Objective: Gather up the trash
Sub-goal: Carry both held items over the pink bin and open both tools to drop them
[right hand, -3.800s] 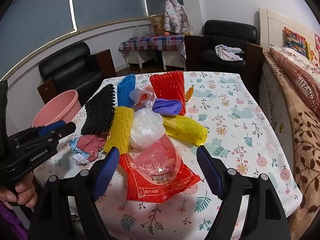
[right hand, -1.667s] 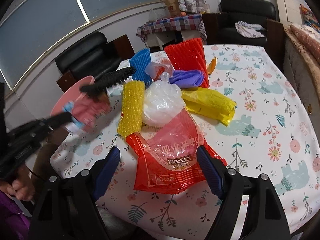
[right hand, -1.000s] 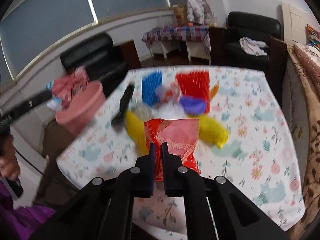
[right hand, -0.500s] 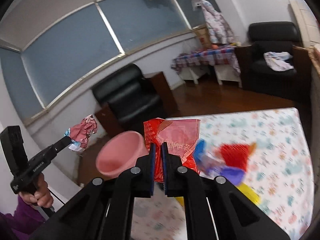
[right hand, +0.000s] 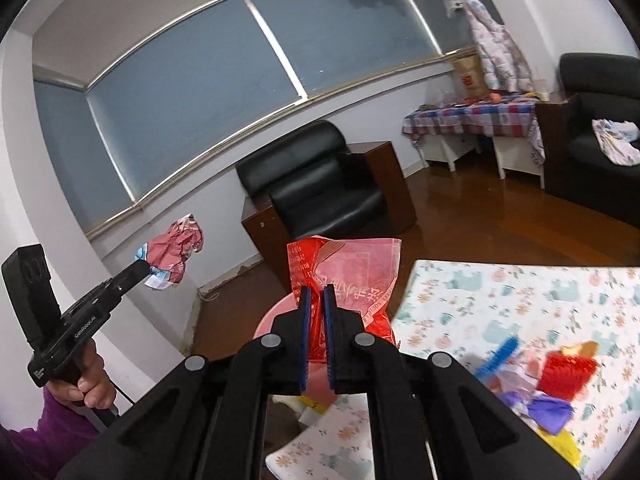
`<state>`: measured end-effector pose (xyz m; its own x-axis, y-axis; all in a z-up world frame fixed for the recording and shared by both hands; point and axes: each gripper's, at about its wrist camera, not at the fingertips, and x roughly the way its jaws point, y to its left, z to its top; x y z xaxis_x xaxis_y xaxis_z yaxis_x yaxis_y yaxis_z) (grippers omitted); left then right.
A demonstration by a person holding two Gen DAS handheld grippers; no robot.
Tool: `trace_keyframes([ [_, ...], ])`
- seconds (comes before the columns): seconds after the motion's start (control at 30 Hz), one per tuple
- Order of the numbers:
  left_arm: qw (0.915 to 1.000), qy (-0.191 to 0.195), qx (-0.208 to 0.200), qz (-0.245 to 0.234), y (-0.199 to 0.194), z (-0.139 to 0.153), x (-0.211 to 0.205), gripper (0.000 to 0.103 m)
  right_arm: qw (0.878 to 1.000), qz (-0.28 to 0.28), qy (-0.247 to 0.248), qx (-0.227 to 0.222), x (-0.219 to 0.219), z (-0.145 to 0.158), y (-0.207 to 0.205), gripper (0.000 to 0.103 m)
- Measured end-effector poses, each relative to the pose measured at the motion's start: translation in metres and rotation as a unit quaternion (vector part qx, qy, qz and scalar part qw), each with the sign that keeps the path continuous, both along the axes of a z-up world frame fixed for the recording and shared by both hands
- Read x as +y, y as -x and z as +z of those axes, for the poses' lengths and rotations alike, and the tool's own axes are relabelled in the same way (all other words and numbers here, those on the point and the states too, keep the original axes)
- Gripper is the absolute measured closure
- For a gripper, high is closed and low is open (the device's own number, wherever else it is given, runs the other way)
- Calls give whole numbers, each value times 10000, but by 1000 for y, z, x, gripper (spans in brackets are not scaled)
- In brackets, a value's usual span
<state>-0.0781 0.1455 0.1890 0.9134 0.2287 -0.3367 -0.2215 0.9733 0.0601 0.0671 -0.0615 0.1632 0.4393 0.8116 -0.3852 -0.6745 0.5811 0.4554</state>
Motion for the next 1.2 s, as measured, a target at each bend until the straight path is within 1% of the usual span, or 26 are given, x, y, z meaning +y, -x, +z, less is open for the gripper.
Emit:
trace_keyframes([
  [0.1, 9999, 74, -23, 90, -3, 1, 12, 98, 9999, 124, 36, 51, 21, -2, -3, 97],
  [0.23, 9996, 176, -66, 190, -4, -4, 29, 98, 9989, 353, 16, 292, 57, -7, -10, 97],
  [0.3, 9992, 323, -19, 240, -7, -10, 36, 98, 9984, 434, 73, 352, 78, -11, -13, 97],
  [0.33, 9987, 428, 38, 278, -10, -17, 43, 98, 9981, 472, 82, 390, 86, -14, -6, 97],
  [0.43, 9969, 622, 255, 404, -17, -36, 61, 98, 9971, 555, 134, 503, 114, -27, -13, 97],
  [0.5, 9945, 820, 462, 460, -24, -54, 75, 98, 9959, 614, 163, 645, 133, -40, -21, 97],
  [0.63, 9897, 1003, 825, 595, -34, -84, 90, 98, 9916, 785, 191, 1010, 170, -71, -37, 97],
  [0.7, 9859, 1154, 1028, 646, -40, -101, 96, 98, 9883, 893, 264, 1208, 191, -89, -46, 97],
  [0.83, 9796, 1361, 1320, 669, -54, -128, 104, 98, 9841, 967, 487, 1407, 216, -120, -57, 97],
  [1.0, 9741, 1456, 1565, 733, -70, -150, 107, 98, 9806, 918, 691, 1590, 228, -148, -73, 95],
  [1.03, 9736, 1461, 1587, 746, -72, -153, 107, 98, 9802, 904, 721, 1607, 229, -152, -75, 93],
  [1.07, 9731, 1469, 1615, 734, -75, -155, 107, 97, 9800, 889, 741, 1616, 229, -154, -76, 88],
  [1.1, 9724, 1482, 1652, 724, -76, -158, 106, 97, 9802, 859, 771, 1611, 229, -157, -77, 74],
  [1.13, 9718, 1507, 1668, 712, -77, -159, 105, 97, 9806, 812, 811, 1592, 229, -158, -78, 65],
  [1.17, 9713, 1545, 1674, 681, -78, -160, 106, 97, 9810, 770, 827, 1577, 226, -158, -79, 53],
  [1.2, 9710, 1569, 1681, 660, -79, -161, 106, 97, 9817, 741, 808, 1556, 225, -158, -78, 52],
])
